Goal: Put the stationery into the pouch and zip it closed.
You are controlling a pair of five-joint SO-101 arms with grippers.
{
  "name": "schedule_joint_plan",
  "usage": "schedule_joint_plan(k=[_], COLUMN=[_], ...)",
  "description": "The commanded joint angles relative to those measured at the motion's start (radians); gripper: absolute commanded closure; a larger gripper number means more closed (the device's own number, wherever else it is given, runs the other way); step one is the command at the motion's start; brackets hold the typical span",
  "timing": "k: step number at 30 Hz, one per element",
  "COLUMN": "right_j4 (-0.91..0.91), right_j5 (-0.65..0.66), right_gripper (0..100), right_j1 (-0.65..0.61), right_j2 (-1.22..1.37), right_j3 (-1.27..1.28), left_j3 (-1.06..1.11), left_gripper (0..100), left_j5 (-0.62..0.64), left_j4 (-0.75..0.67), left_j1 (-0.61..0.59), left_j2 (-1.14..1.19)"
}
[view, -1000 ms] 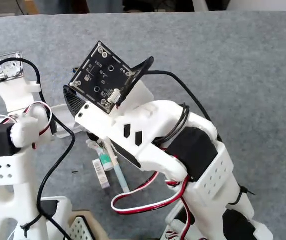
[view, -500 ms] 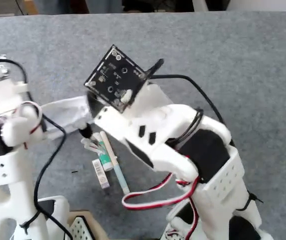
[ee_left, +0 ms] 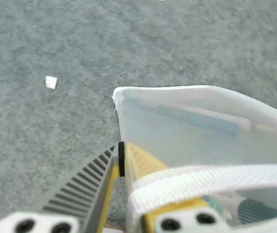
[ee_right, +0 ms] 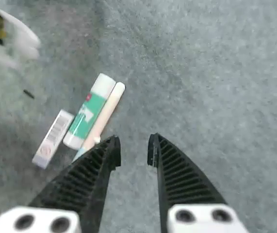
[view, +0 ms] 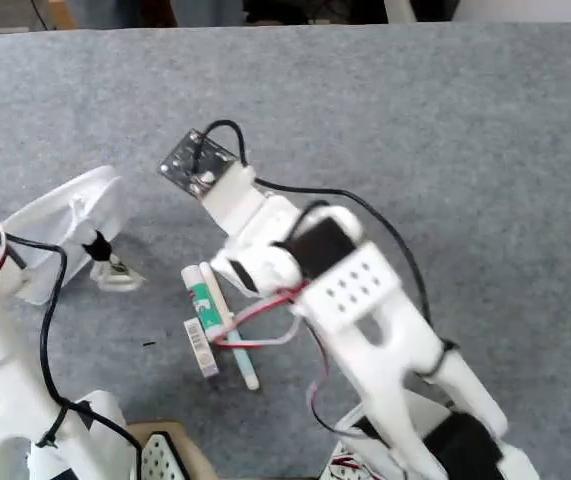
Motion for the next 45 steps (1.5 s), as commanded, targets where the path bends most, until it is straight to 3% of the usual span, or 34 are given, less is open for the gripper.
schedule_joint_plan(k=[1, 6, 9, 13, 23, 38, 45], right_j4=[-0.040, -0.015, 0.035, 0.012, -0.107, -0.158, -0.130], right_j5=[-0.017, -0.068, -0.153, -0.167, -0.209, -0.199, -0.181], right_gripper=[88.7, 88.8, 88.9, 88.9, 88.9, 88.4, 79.3], right_j1=[-0.095, -0.279, -0.333, -0.400, -0.404, -0.344, -0.344], right_j2=[0.117, 0.274, 0.315, 0.326, 0.404, 0.693, 0.707], right_j3=[-0.013, -0.033, -0.007, 0.024, 0.120, 0.024, 0.015], left_j3=[-0.033, -0.033, -0.033, -0.033, -0.035, -0.035, -0.035], left_gripper=[97, 97, 97, 97, 97, 97, 97], left_j5=[0.015, 0.015, 0.017, 0.017, 0.017, 0.015, 0.015], left_j4=[0.000, -0.002, -0.003, -0.005, -0.012, -0.011, -0.011], left_j1=[-0.021, -0.022, -0.022, -0.022, -0.067, -0.076, -0.071], left_j2=[-0.023, -0.023, -0.023, -0.021, -0.023, -0.023, -0.023])
